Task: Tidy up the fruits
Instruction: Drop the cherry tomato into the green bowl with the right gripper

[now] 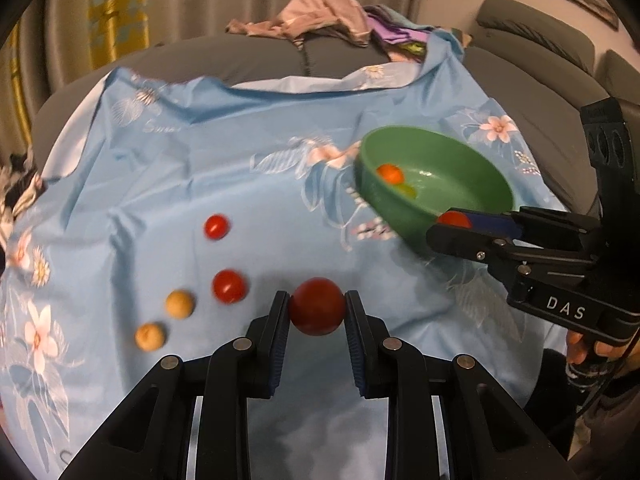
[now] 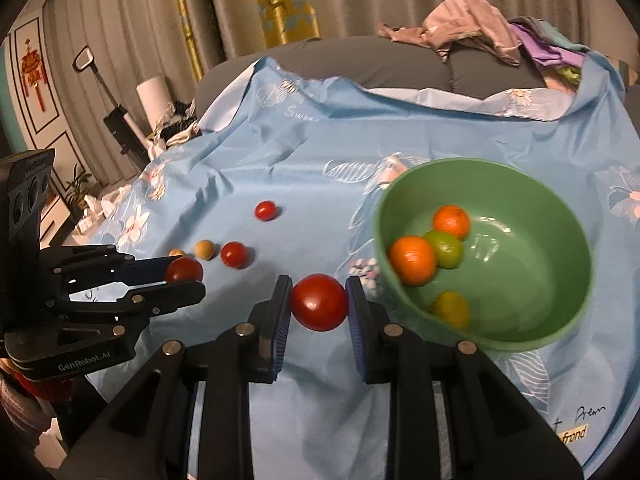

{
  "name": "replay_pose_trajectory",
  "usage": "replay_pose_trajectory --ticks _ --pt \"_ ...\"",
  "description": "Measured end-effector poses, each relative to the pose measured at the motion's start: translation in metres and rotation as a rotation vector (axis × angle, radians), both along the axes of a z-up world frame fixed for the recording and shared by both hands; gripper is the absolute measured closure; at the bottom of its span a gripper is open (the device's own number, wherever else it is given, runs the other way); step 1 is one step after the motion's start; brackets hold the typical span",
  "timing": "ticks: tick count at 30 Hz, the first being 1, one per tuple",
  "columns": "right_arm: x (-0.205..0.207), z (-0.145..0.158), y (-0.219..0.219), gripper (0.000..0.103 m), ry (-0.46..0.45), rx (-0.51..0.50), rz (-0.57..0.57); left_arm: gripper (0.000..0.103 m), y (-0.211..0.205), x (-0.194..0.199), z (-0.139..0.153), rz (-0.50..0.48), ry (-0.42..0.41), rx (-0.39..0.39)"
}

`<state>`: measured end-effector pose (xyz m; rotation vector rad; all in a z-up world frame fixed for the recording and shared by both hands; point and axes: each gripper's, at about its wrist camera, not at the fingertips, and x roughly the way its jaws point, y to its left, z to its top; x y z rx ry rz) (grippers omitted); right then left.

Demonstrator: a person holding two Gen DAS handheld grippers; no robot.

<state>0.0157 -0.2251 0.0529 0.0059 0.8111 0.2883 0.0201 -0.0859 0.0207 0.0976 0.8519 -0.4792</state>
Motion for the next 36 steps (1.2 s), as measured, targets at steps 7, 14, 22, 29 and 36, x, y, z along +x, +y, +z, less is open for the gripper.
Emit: replay_pose_trajectory --ticks 7,14,22,29,36 --pt "-0.003 0.005 -0.035 0.075 -0.03 0.031 -0.078 0.076 -0.042 0.013 0.013 -0.071 -0.036 0.004" --pt "-0.002 0.006 -0.07 0.075 -0.045 0.057 -0.164 0.076 -0.079 0.027 0.022 -0.142 -0.065 -0.005" --pt "0.002 -0.002 -0.091 0.075 -0.035 0.064 -0.216 0.076 -0.118 0.045 0.013 -0.205 -0.043 -0.006" --pt "0.006 -0.008 -0.098 0.074 -0.015 0.065 -0.223 0.076 -0.134 0.05 -0.001 -0.225 -0.02 0.04" --pt "0.005 -0.01 -0.1 0.07 -0.001 0.075 -0.234 0.076 -0.134 0.048 -0.003 -0.229 -0.013 0.056"
